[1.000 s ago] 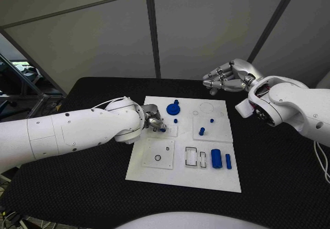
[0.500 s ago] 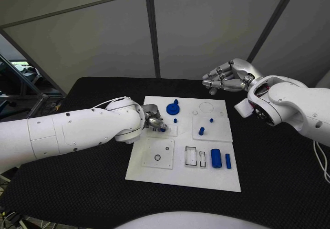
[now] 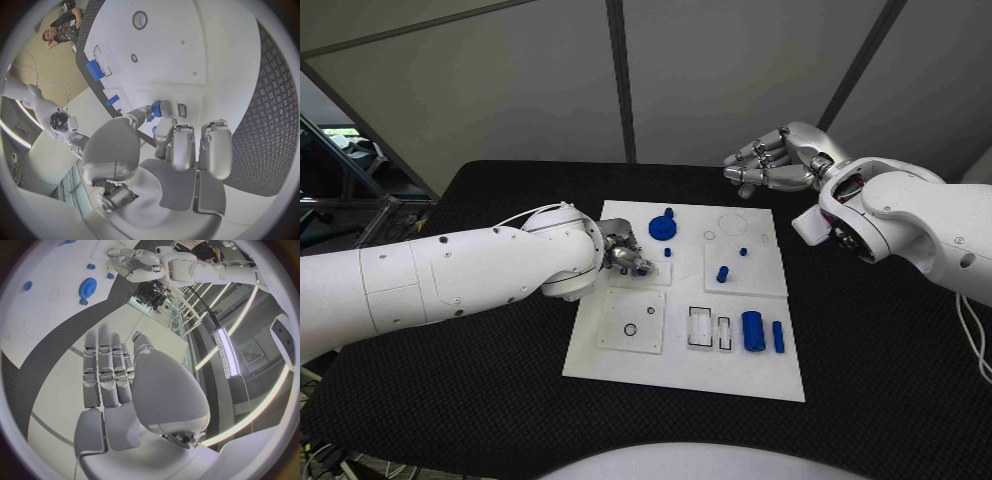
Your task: Assemble the parts on the task board
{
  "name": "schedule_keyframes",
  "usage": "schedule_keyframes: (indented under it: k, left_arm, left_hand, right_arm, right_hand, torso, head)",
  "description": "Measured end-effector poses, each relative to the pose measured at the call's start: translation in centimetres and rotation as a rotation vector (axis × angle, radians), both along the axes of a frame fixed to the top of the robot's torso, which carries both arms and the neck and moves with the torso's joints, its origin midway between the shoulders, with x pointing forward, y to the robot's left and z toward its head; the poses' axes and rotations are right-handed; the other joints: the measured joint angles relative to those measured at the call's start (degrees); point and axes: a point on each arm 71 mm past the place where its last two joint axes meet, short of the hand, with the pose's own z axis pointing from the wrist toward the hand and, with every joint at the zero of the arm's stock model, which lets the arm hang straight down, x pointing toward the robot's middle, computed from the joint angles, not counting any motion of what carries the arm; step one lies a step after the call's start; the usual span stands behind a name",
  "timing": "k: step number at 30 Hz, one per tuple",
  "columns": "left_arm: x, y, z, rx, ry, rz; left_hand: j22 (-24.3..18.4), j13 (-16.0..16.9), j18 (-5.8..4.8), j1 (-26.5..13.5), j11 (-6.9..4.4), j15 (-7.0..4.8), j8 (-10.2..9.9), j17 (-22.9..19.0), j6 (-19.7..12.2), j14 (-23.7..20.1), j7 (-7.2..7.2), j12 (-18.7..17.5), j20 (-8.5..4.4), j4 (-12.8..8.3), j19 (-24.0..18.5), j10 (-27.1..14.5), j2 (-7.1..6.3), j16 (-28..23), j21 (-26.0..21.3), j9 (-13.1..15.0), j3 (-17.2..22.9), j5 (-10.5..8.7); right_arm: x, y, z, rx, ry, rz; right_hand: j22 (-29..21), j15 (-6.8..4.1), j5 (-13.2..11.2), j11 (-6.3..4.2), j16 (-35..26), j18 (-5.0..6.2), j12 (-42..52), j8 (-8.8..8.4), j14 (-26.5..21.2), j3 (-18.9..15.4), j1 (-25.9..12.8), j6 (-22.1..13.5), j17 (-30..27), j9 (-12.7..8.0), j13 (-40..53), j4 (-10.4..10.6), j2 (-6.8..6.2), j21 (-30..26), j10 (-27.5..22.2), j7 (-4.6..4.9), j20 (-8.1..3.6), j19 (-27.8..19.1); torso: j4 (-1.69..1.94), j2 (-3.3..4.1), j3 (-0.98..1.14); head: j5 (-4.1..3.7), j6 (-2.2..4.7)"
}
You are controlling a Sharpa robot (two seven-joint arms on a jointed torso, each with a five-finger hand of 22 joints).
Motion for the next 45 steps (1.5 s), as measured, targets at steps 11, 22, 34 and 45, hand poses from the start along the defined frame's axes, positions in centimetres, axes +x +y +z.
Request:
schedule_keyframes:
  k: [11,22,34,45]
  left_arm:
    - [0.1,0.1,0.0,0.001,-0.001,0.004]
    - [0.0,0.4,0.1,-0.001,-0.002,0.008]
    - [0.6,0.4,2.4,-0.046,-0.044,0.019]
    - [2.7,1.3,6.5,-0.073,-0.104,0.04]
  left_hand:
    - [0.0,0.1,-0.01,-0.3,0.0,0.0,0.0,0.0,0.2,0.0,0.21,0.2,0.0,2.3,0.0,0.0,0.3,0.0,0.0,-0.1,-5.8,0.0]
    - [0.0,0.2,0.0,-0.3,0.0,0.0,-0.2,0.0,0.2,0.0,0.21,0.2,0.01,4.0,0.0,0.0,0.3,0.0,0.0,-0.3,-10.0,0.0]
    - [0.0,0.0,0.0,0.2,0.0,0.0,-0.2,0.0,0.2,0.0,0.22,0.2,0.01,4.3,0.0,0.0,0.25,0.0,0.0,-0.3,-11.8,-0.01]
    - [0.0,-8.8,0.0,4.0,2.17,0.92,-5.2,0.0,-3.7,0.1,2.48,-7.1,0.65,6.4,0.0,-5.5,0.97,-0.3,-3.9,-3.6,-17.1,-0.01]
  right_arm:
    - [0.0,0.0,0.0,0.0,0.0,-0.001]
    - [0.0,-0.1,0.0,-0.001,0.001,-0.001]
    - [0.2,-0.3,-0.1,-0.003,0.002,-0.006]
    - [0.4,-0.6,-0.1,-0.004,0.002,-0.015]
  right_hand:
    - [0.0,0.0,0.2,0.0,0.0,0.0,0.0,0.0,0.0,0.0,0.0,0.0,0.0,0.0,0.0,0.0,0.0,0.0,0.0,0.0,0.0,0.0]
    - [0.0,0.0,0.2,0.0,0.0,0.0,0.0,0.0,0.0,0.0,0.0,0.0,0.0,0.0,0.0,0.0,0.0,0.0,0.0,0.0,0.0,0.0]
    - [-0.2,0.0,0.2,0.41,-0.3,0.0,0.0,0.0,0.0,0.0,-0.5,0.0,0.0,0.0,-0.1,0.0,-0.15,-0.5,-0.4,0.0,0.2,0.2]
    - [-0.9,0.84,0.2,0.7,-2.2,0.0,0.0,0.0,-1.3,0.5,-0.7,-0.2,-0.1,0.1,-0.6,0.0,-0.39,-1.8,-1.3,0.21,0.87,-0.5]
  torso:
    - [0.0,-0.01,-0.01]
    - [0.03,-0.01,-0.04]
    - [0.04,-0.02,-0.05]
    - [0.04,-0.01,-0.04]
  head:
    - [-0.16,0.04]
    - [-0.15,0.07]
    - [-0.16,0.12]
    - [-0.31,0.49]
